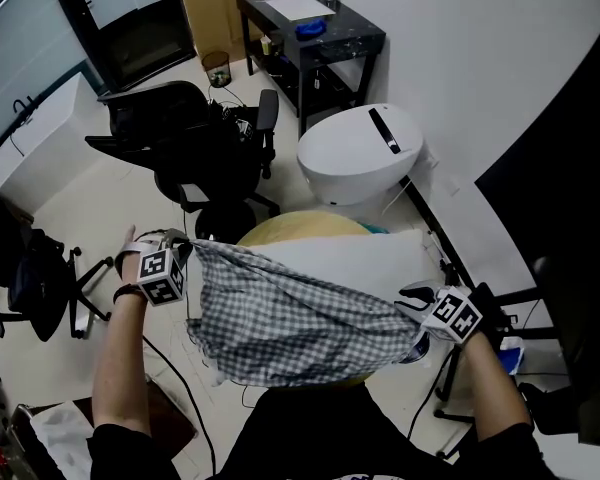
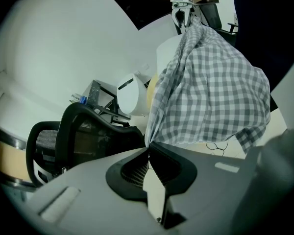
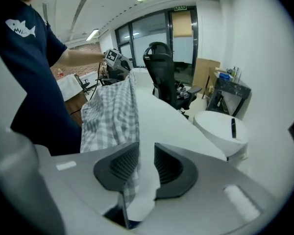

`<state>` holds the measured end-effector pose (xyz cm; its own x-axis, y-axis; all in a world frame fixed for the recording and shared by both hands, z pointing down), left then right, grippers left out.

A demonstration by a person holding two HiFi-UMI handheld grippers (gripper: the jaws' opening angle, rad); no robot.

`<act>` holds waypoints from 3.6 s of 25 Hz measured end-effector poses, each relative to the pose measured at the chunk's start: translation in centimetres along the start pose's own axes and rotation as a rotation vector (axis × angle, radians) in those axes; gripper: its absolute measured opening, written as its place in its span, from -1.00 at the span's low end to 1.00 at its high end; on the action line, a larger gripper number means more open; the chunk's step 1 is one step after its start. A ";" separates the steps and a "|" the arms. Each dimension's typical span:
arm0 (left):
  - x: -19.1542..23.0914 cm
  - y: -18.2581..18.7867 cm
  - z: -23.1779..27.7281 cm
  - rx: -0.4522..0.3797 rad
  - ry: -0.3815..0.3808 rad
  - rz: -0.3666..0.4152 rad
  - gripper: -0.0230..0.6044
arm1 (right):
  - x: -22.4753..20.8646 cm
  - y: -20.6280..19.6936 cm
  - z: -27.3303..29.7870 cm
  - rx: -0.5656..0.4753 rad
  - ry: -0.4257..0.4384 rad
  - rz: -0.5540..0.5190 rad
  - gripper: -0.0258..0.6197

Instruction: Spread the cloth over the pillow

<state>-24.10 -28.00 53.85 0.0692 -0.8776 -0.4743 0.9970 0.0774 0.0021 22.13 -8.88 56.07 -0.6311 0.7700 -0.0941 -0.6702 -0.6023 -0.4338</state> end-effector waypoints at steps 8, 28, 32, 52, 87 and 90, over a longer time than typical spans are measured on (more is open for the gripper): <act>-0.4 -0.1 0.1 0.012 -0.004 -0.006 -0.93 | 0.8 -0.4 3.0 0.061 0.116 -0.020 -0.60; 1.9 0.6 0.6 0.005 -0.005 -0.007 -0.93 | -7.4 6.7 -3.6 0.050 -0.308 -0.155 -0.88; 3.0 0.2 1.9 0.020 -0.016 -0.006 -0.93 | -10.3 9.2 -3.1 0.070 -0.372 -0.184 -0.88; 0.9 -2.1 14.2 0.119 -0.297 -0.105 -0.93 | -17.9 13.1 11.1 0.312 -0.290 -0.242 -0.88; -11.1 -6.1 0.6 -0.124 -0.187 -0.236 -0.49 | -10.0 16.9 0.8 -0.120 -0.274 -0.114 -0.26; -15.4 -6.1 -1.1 -0.114 -0.186 -0.194 -0.48 | -5.0 18.6 -0.6 -0.177 -0.282 -0.211 -0.26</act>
<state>-31.32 -14.40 60.18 -0.1067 -0.9520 -0.2869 0.9825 -0.0567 -0.1771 13.05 -23.79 47.98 -0.5856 0.7701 0.2529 -0.7344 -0.3721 -0.5676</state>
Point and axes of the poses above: the fingertips, and each gripper's own axes: z forward along the fingers, x to its left, y out of its top, the point moved 5 cm from there along -z, backward along the fingers, and after that the axes turned 11 degrees about x, right-handed, at the moved point
